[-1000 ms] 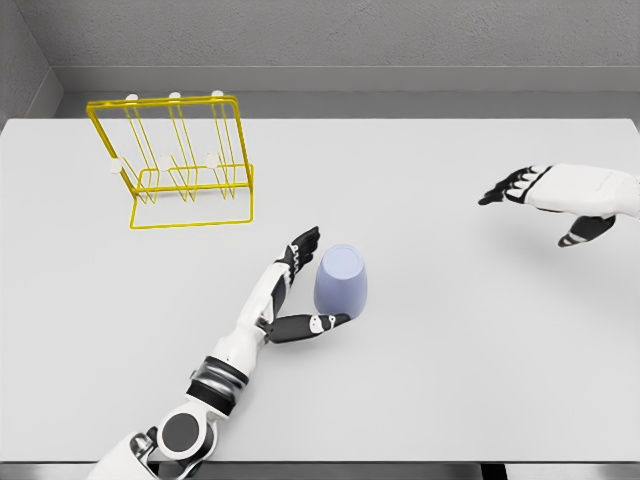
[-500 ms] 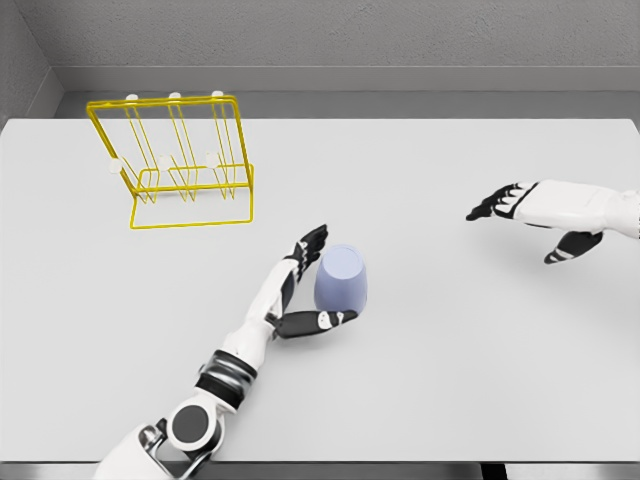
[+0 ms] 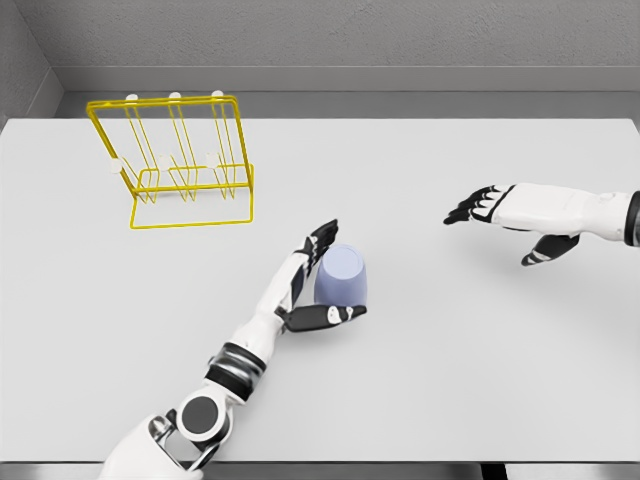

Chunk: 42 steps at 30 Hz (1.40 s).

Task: Place the cup on the cup holder with both arms

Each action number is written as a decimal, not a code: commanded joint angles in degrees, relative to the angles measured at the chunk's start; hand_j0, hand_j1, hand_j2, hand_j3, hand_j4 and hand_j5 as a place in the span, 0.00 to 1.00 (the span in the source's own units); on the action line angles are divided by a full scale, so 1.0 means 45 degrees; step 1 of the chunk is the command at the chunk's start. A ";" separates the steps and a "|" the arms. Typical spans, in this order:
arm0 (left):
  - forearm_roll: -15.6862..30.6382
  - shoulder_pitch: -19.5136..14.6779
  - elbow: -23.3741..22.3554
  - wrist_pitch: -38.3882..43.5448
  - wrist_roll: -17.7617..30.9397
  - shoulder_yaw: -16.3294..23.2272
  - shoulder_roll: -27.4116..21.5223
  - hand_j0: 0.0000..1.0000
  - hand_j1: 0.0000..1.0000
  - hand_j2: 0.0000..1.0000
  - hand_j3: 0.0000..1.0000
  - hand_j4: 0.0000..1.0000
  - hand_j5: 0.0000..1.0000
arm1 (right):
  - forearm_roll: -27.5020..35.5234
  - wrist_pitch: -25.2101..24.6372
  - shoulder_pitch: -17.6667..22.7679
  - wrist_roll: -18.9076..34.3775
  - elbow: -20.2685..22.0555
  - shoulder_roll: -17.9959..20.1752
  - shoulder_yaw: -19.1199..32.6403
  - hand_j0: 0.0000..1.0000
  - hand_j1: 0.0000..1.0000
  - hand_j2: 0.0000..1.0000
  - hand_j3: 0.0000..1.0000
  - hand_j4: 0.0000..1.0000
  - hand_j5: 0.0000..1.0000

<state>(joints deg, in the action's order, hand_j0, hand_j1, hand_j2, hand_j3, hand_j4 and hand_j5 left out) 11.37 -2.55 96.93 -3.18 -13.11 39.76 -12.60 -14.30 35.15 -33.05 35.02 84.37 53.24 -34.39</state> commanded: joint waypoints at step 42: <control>-0.0594 0.0098 0.0315 0.0082 -0.0114 -0.0144 0.0085 0.67 0.67 0.67 0.67 0.67 0.67 | 0.0071 -0.0033 0.0000 -0.0005 -0.0232 -0.0034 0.0024 1.00 1.00 1.00 1.00 1.00 1.00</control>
<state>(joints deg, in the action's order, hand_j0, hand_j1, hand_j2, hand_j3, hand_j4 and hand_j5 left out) 8.93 -2.02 97.58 -2.72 -13.61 39.40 -12.06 -14.35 35.15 -33.05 35.02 83.34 53.02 -34.30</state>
